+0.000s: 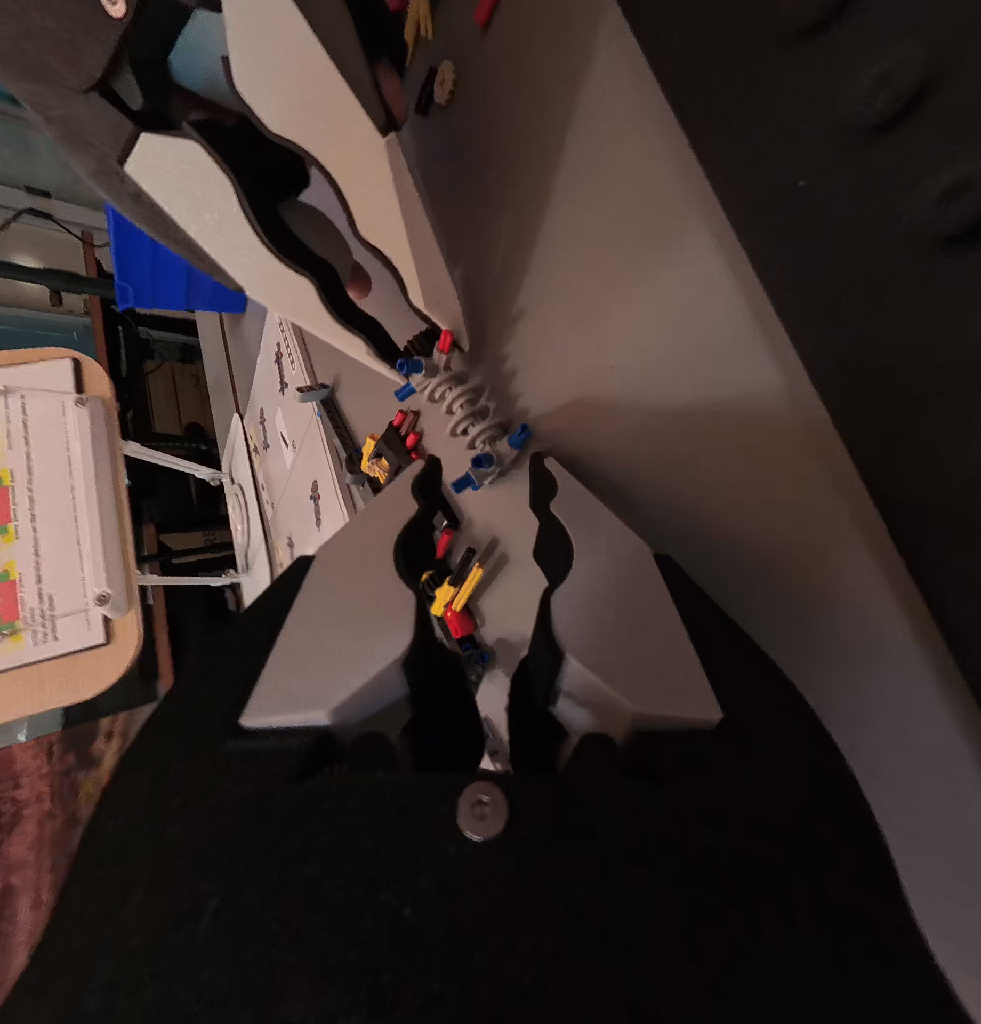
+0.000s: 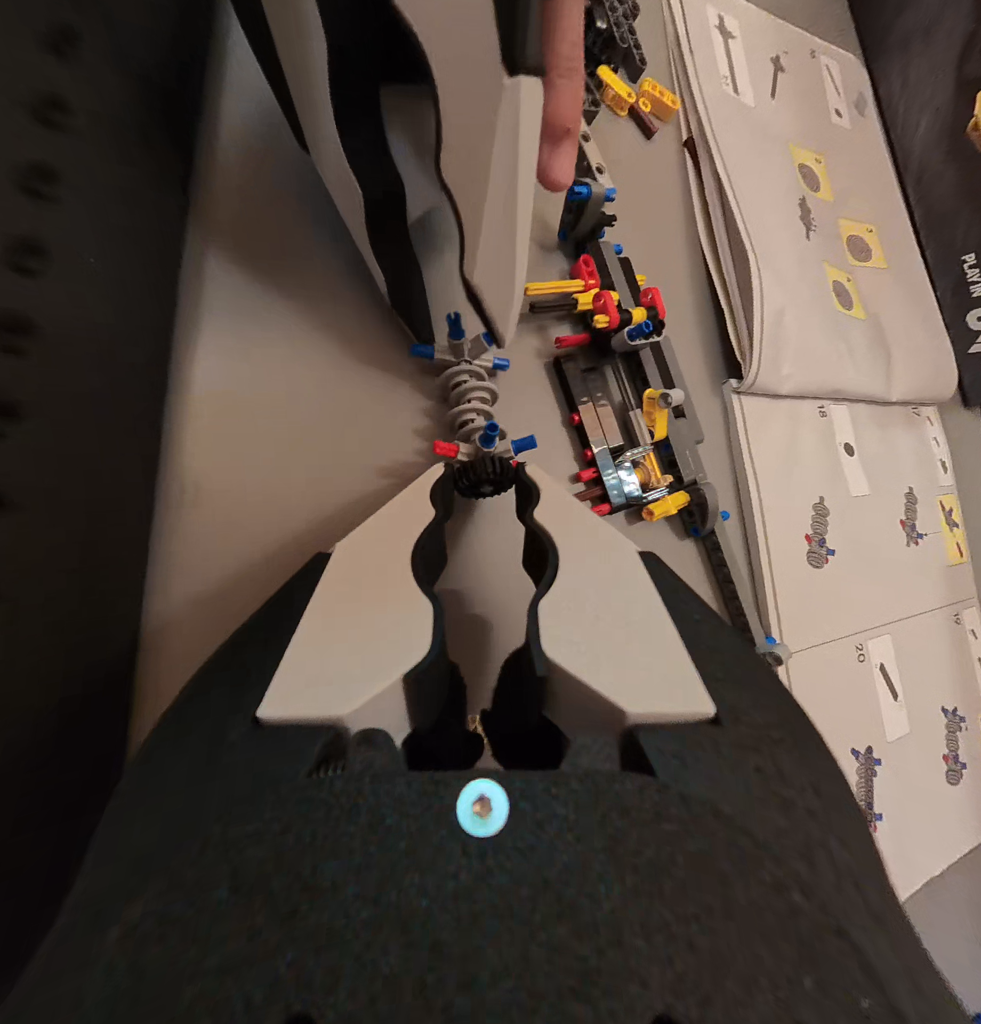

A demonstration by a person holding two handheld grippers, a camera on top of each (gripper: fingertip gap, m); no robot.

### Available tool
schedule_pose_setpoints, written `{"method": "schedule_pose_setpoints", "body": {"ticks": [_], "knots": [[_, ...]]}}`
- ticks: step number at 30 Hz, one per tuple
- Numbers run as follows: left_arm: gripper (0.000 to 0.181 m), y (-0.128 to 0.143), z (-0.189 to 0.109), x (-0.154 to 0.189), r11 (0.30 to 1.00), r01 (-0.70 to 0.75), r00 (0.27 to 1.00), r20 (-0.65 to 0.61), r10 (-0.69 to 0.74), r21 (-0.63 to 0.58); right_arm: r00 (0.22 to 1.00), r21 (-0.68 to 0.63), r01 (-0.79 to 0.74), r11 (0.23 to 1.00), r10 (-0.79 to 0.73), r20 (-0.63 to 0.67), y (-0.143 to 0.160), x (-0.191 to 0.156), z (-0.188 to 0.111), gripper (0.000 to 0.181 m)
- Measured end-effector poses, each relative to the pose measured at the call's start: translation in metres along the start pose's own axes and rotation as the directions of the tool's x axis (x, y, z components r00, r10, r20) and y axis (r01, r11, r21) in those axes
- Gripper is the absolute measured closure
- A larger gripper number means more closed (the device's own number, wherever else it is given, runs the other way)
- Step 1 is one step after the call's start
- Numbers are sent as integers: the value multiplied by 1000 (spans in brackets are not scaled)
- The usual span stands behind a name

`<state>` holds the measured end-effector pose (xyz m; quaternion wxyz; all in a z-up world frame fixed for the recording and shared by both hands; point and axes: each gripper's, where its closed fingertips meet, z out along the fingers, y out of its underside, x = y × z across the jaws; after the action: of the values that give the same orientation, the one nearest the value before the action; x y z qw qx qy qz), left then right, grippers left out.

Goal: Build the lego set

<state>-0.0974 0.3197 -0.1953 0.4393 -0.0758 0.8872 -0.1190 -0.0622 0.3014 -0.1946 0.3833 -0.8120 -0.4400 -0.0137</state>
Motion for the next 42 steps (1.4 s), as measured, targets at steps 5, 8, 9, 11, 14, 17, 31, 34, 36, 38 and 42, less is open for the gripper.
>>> {"method": "schedule_pose_setpoints", "body": {"ticks": [5,8,9,11,14,17,31,34,36,38,42], "knots": [[147,0,-13,-2,958,287,956,-69,-285,21,998,-47,55,997,-56,-15,10,0,2,161],[143,-3,-14,-5,846,532,837,-169,-520,30,999,-31,45,999,-45,-3,9,-1,2,161],[142,-4,-13,-5,811,585,798,-198,-569,24,999,-32,43,999,-43,7,9,-2,2,161],[140,-9,-9,-5,752,659,731,-253,-634,21,999,-33,43,999,-42,24,9,-3,2,161],[148,-4,0,-7,725,688,703,-251,-666,3,998,-35,43,998,-42,48,10,-5,1,161],[158,-6,3,-3,730,683,701,-277,-657,-2,997,-23,30,999,-29,71,9,-8,0,160],[165,-13,1,8,690,723,631,-396,-667,-11,969,111,-180,977,157,189,-3,-11,-19,145],[165,-10,3,11,674,738,606,-411,-681,-27,952,131,-277,952,253,173,-6,-1,-16,146],[162,-9,3,10,669,743,602,-407,-688,-32,950,127,-292,948,272,155,-4,2,-13,155],[159,-6,1,7,669,743,608,-385,-695,-33,958,147,-276,950,259,127,-6,3,-14,161],[152,-3,-9,3,644,764,596,-348,-724,-33,965,174,-262,949,253,75,-12,2,-21,165]]}}
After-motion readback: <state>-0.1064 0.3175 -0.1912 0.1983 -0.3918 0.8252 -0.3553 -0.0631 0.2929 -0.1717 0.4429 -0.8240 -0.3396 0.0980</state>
